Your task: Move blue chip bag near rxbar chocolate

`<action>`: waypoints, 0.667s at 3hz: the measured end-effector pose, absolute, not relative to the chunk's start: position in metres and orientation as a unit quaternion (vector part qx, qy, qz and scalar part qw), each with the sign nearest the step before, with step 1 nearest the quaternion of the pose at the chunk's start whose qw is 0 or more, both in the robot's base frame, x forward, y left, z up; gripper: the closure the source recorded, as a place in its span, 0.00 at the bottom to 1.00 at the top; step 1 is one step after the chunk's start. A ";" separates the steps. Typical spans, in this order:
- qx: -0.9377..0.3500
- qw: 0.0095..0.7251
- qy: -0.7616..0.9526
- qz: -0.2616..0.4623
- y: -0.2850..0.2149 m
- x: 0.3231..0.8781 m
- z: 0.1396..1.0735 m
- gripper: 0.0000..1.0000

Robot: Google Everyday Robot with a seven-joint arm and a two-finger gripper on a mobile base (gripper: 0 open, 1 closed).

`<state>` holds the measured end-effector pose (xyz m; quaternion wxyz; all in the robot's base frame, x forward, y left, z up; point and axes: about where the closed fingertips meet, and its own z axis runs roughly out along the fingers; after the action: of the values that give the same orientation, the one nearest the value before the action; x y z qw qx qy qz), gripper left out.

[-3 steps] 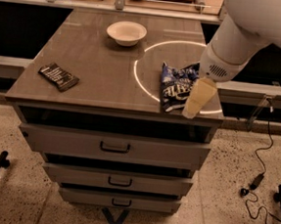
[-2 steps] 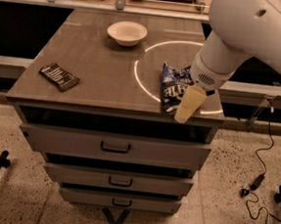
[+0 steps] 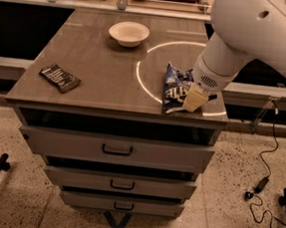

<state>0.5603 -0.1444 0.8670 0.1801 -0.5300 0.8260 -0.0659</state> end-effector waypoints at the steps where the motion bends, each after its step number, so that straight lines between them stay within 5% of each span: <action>1: -0.530 0.180 0.826 -0.066 -0.144 0.560 0.867 0.70; 2: -0.532 0.183 0.824 -0.066 -0.144 0.559 0.869 0.99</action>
Offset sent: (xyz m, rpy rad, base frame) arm -0.0005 0.0001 0.0002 -0.0008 -0.0003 0.0004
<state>0.5592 -0.1443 0.8693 0.1825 -0.5319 0.8242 -0.0663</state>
